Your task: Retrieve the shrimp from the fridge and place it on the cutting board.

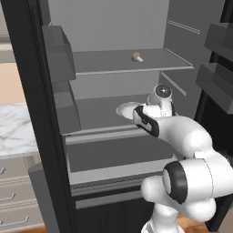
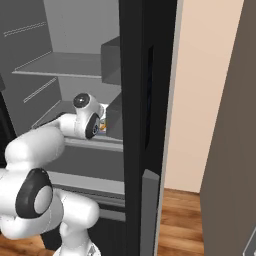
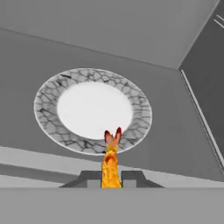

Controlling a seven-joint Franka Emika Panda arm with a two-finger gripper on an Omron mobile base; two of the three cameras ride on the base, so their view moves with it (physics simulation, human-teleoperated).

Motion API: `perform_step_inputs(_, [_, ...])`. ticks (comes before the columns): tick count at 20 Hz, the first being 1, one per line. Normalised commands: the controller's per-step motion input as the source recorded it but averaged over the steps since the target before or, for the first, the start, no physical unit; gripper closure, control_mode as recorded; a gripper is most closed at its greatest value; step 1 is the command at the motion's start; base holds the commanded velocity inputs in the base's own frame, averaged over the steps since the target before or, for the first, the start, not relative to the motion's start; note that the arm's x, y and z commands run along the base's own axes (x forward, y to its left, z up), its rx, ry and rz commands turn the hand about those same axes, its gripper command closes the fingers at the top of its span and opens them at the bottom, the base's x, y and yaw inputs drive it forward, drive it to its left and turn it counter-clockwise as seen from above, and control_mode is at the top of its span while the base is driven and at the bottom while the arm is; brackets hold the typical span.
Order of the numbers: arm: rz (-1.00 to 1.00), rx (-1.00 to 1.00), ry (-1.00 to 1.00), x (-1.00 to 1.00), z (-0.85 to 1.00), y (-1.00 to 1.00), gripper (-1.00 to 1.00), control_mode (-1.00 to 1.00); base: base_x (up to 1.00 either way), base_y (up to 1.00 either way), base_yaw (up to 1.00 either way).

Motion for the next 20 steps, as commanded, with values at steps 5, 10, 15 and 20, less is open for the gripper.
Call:
perform_step_inputs(5, [-0.08,0.02,0.13,-0.44,0.71,0.0,1.0,-1.0,0.0,0.0,0.0])
perform_step_inputs(10, [0.0,0.05,0.0,-0.91,0.14,0.0,1.0,-1.0,0.0,0.0,0.0])
perform_step_inputs(15, [-0.01,0.05,-0.05,-0.95,0.11,0.02,1.0,-1.0,0.0,0.0,0.0])
perform_step_inputs(20, [-0.01,0.08,0.0,-0.58,0.53,0.0,1.0,-1.0,0.0,0.0,0.0])
